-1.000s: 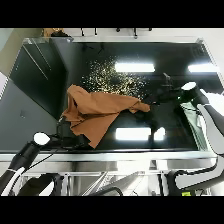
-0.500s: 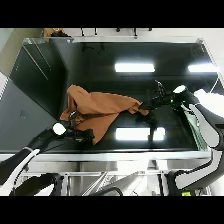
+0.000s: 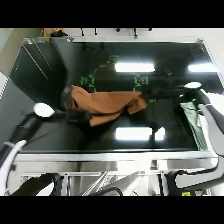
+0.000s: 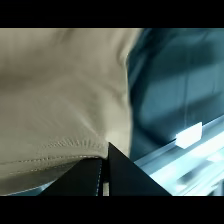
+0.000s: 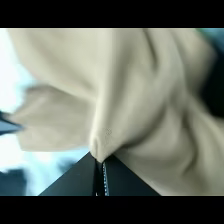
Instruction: Fold the shirts.
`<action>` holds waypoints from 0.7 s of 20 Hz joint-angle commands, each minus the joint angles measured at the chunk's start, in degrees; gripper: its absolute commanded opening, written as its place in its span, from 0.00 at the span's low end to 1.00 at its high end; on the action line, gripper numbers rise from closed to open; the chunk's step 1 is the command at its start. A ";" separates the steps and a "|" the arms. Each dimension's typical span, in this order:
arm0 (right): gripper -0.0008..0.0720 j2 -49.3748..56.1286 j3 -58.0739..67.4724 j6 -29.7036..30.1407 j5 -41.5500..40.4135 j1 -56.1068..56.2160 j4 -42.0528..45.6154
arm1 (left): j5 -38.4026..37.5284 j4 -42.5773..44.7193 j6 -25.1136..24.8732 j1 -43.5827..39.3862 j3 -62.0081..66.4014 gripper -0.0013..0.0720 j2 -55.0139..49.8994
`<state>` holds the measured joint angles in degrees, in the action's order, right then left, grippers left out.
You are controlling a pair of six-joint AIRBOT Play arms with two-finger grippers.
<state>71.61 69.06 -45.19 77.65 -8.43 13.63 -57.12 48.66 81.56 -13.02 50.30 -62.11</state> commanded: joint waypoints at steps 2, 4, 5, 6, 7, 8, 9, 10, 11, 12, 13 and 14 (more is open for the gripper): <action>0.04 -13.11 1.97 4.68 6.78 -12.17 -40.44 | -9.60 -0.35 -0.50 12.92 18.05 0.03 15.65; 0.04 -20.00 3.48 5.01 5.77 -19.47 -53.44 | -9.81 -0.37 -0.52 19.52 27.93 0.03 21.73; 0.04 -23.50 4.22 4.96 4.68 -23.21 -56.24 | -9.77 -0.33 -0.55 22.93 32.81 0.03 24.15; 0.04 -26.82 4.92 4.98 3.50 -26.25 -56.48 | -9.77 -0.31 -0.57 26.27 36.98 0.03 26.08; 0.04 -29.46 5.44 5.60 2.82 -27.74 -56.33 | -9.81 -0.33 -0.70 29.31 40.13 0.03 27.47; 0.04 -31.58 5.81 6.84 2.14 -27.89 -56.33 | -9.81 -0.39 -1.18 32.35 42.51 0.03 28.52; 0.05 -33.46 6.03 7.93 1.36 -27.80 -56.19 | -10.21 -0.44 -1.53 34.88 44.13 0.03 29.14; 0.05 -34.73 6.14 8.55 0.50 -27.30 -54.62 | -11.08 -0.85 -1.97 37.31 45.40 0.03 29.24; 0.04 -35.85 6.19 9.44 -0.48 -26.36 -51.87 | -11.96 -0.87 -2.21 38.80 45.94 0.03 28.94; 0.04 -36.70 6.19 10.12 -1.64 -25.07 -47.69 | -12.33 -2.19 -2.32 39.26 45.51 0.03 28.55; 0.04 -37.33 6.19 10.10 -3.30 -23.10 -41.57 | -12.46 -5.11 -3.26 39.23 44.26 0.03 27.96; 0.05 -37.44 6.19 10.08 -4.76 -20.59 -35.41 | -12.57 -8.55 -5.11 39.23 42.34 0.03 27.04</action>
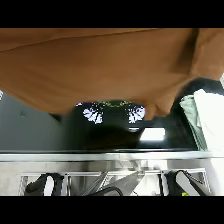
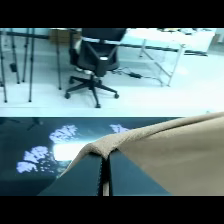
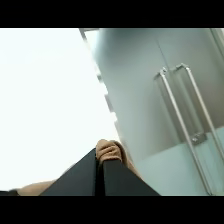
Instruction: Fold the shirts.
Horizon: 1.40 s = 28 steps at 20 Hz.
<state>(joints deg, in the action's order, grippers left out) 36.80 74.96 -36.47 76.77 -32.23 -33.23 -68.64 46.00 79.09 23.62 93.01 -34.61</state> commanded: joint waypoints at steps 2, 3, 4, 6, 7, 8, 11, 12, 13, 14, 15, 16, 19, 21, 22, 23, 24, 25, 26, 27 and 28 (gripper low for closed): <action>0.04 -1.70 -0.37 1.36 -8.35 10.91 24.00 | -1.49 -11.74 -5.97 2.60 -4.90 0.03 -3.28; 0.05 -0.04 -1.49 1.38 -12.15 16.02 29.55 | -1.49 -12.79 -6.51 2.60 -7.37 0.03 -5.33; 0.05 2.23 -2.75 1.40 -16.13 21.09 34.45 | -1.44 -13.49 -7.39 2.60 -9.77 0.03 -7.54; 0.05 8.61 -4.94 1.40 -26.29 30.12 45.79 | -0.74 -13.68 -11.06 2.58 -15.04 0.03 -13.18; 0.05 12.81 -5.31 1.40 -32.39 33.14 50.56 | 0.94 -13.66 -13.35 2.47 -17.92 0.03 -16.52; 0.05 17.35 -5.31 1.42 -38.97 35.06 53.42 | 3.69 -13.64 -15.50 1.42 -20.46 0.03 -20.13; 0.05 29.66 -5.07 2.86 -54.40 36.24 51.63 | 12.74 -13.09 -21.20 -3.10 -25.18 0.03 -33.86; 0.05 33.27 -4.85 2.86 -56.76 36.15 50.34 | 14.56 -13.05 -21.79 -4.59 -25.09 0.04 -38.40; 0.06 36.06 -4.39 2.86 -57.55 36.13 49.64 | 15.28 -13.03 -22.14 -6.03 -23.80 0.04 -43.30; 0.14 38.45 -3.58 2.86 -57.33 35.85 49.68 | 14.38 -13.07 -22.03 -6.80 -21.64 0.04 -47.39; 0.45 39.58 -3.15 2.86 -56.76 35.63 49.70 | 11.56 -13.05 -22.01 -7.15 -18.56 0.04 -50.99; 0.72 39.60 -3.15 2.86 -55.76 34.93 49.72 | 7.72 -13.03 -22.01 -7.04 -15.10 0.29 -53.66; 0.73 36.04 -3.17 2.67 -44.92 29.97 49.75 | -2.12 -12.94 -17.70 -4.83 -6.29 0.99 -56.94; 0.73 31.89 -3.17 0.07 -34.40 24.02 49.77 | -9.14 -10.64 -12.57 -2.12 -1.57 0.99 -56.94; 0.73 29.92 -3.17 -2.21 -29.46 20.76 49.99 | -13.09 -8.37 -9.81 -0.90 0.26 0.99 -56.87; 0.73 27.96 -3.21 -4.68 -24.04 17.09 50.18 | -16.90 -5.81 -7.48 0.33 1.11 0.99 -56.30; 0.73 26.47 -3.37 -6.14 -18.86 13.86 50.21 | -19.54 -3.21 -5.90 1.22 0.37 0.99 -54.99; 0.73 25.00 -4.09 -7.23 -13.68 10.71 50.27 | -20.61 -0.85 -5.07 1.90 -1.88 0.99 -52.94; 0.73 23.65 -5.53 -8.28 -9.90 8.20 50.93 | -20.76 1.49 -5.07 2.54 -5.46 0.99 -50.27; 0.73 22.25 -7.91 -9.49 -6.88 6.08 52.57 | -20.55 4.46 -5.07 3.17 -10.43 0.99 -46.80; 0.73 20.96 -10.84 -9.92 -5.01 4.48 54.03 | -19.61 7.54 -5.09 3.80 -16.48 0.99 -43.04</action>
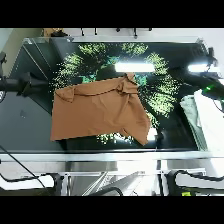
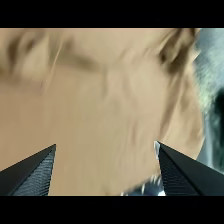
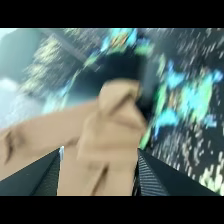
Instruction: Fold the shirts.
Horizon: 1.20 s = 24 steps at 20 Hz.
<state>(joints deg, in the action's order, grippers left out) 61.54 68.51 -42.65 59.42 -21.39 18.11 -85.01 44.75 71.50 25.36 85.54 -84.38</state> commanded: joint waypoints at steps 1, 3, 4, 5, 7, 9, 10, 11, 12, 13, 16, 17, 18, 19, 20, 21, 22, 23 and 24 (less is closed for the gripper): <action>0.73 -5.14 -8.09 -3.76 13.75 -7.67 4.35 | -2.51 11.26 2.49 2.73 -14.53 0.99 9.94; 0.73 -7.39 -15.32 -3.69 14.08 -9.05 6.47 | -0.87 15.74 2.58 4.96 -26.62 0.99 16.41; 0.73 -8.11 -18.91 -3.69 13.88 -9.35 6.67 | 0.92 17.38 3.26 6.29 -32.57 0.99 19.41; 0.73 -8.20 -21.77 -3.67 13.68 -9.29 6.78 | 2.21 18.38 3.58 7.61 -37.59 0.99 21.75; 0.73 -7.85 -26.08 -3.48 12.85 -9.22 6.86 | 5.55 18.99 3.56 10.56 -46.88 0.99 26.01; 0.73 -7.08 -28.46 -2.60 12.13 -9.22 6.86 | 9.42 19.34 3.54 12.68 -53.22 0.99 29.27; 0.73 -6.45 -28.83 -2.12 12.00 -9.22 6.82 | 11.41 19.80 3.52 13.25 -55.17 0.99 30.45; 0.73 -5.81 -28.87 -1.84 12.02 -9.22 6.82 | 13.79 19.96 3.23 13.53 -56.68 0.99 31.30; 0.73 -5.42 -28.87 -1.64 11.98 -9.22 6.78 | 15.87 19.93 2.84 13.49 -57.57 0.99 31.54; 0.73 -5.01 -28.87 -1.49 11.98 -9.22 6.75 | 17.64 19.37 2.38 13.14 -58.10 0.99 31.21; 0.73 -4.00 -28.87 -1.03 11.96 -9.22 6.75 | 18.99 15.58 -0.63 10.67 -55.91 0.99 26.10; 0.73 -3.89 -28.87 -0.70 11.96 -9.22 6.78 | 18.88 14.62 -1.49 9.66 -54.49 0.99 23.78; 0.73 -3.87 -28.87 -0.63 11.93 -9.22 6.78 | 18.51 14.38 -2.34 8.17 -52.70 0.99 21.31; 0.73 -3.87 -28.87 -0.63 11.93 -9.22 6.75 | 18.18 14.14 -3.15 6.95 -50.88 0.99 19.02; 0.73 -3.89 -28.87 -0.63 11.93 -9.22 6.78 | 17.99 14.14 -3.17 5.81 -49.05 0.99 16.59; 0.73 -3.89 -28.87 -0.61 11.96 -9.22 6.78 | 17.92 14.14 -3.15 4.83 -47.30 0.99 14.32; 0.73 -3.89 -28.87 -0.61 11.96 -9.22 6.78 | 17.90 14.10 -3.15 3.87 -45.79 0.99 12.28; 0.73 -3.87 -28.87 -0.63 11.93 -9.22 6.78 | 17.90 13.94 -3.13 2.95 -44.46 0.99 10.40; 0.73 -3.87 -28.87 -0.61 11.96 -9.22 6.78 | 17.92 13.92 -3.13 1.99 -43.30 0.99 8.70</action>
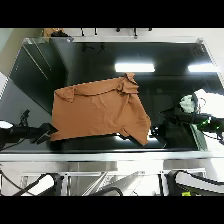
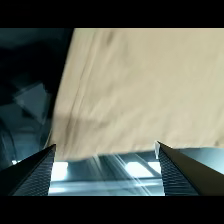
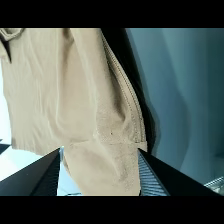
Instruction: Fold the shirts.
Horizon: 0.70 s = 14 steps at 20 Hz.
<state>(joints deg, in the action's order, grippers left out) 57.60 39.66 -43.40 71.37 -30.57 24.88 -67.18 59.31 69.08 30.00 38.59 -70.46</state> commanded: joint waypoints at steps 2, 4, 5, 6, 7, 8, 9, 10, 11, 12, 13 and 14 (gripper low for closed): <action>0.73 0.07 -0.02 0.59 0.02 -0.04 0.02 | 0.15 -0.63 -0.70 -4.46 5.09 0.99 -7.78; 0.73 0.28 -0.02 0.59 -0.04 -0.04 0.09 | -0.20 -0.50 -0.76 -5.92 6.21 0.74 -9.31; 0.73 0.55 -0.02 0.59 -0.02 -0.04 0.37 | -0.76 -0.44 -1.16 -6.29 6.75 0.68 -9.77; 0.73 0.90 -0.02 0.55 0.02 -0.04 0.92 | -1.53 -0.42 -1.16 -6.23 7.34 0.68 -9.84; 0.73 1.05 -0.02 0.52 0.00 -0.04 1.57 | -2.93 -0.35 -1.49 -5.73 8.31 0.68 -9.77; 0.73 1.05 -0.02 0.52 0.04 -0.04 1.84 | -5.11 -0.35 -1.81 -4.85 9.64 0.68 -9.75; 0.73 1.03 -0.02 0.52 0.02 -0.04 1.86 | -7.76 -0.39 -2.34 -3.61 11.23 0.67 -9.73; 0.73 1.03 -0.02 0.55 0.02 -0.04 1.92 | -10.84 -0.39 -2.89 -2.05 12.98 0.67 -9.73; 0.73 1.03 -0.02 0.55 0.00 -0.04 1.95 | -13.35 -0.35 -3.13 -0.48 14.23 0.67 -9.73; 0.73 1.03 -0.02 0.55 0.00 -0.04 1.95 | -15.74 -0.35 -4.17 1.51 15.10 0.67 -9.73; 0.73 1.03 -0.02 0.57 0.00 -0.04 1.95 | -17.29 -0.35 -5.73 3.63 15.39 0.67 -9.73; 0.73 1.03 -0.02 0.55 0.00 -0.04 1.95 | -17.38 -0.28 -6.49 5.68 15.26 0.67 -9.75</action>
<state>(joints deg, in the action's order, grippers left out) 58.59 39.66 -42.85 71.37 -30.57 26.65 -79.24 58.92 65.28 31.09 52.14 -80.07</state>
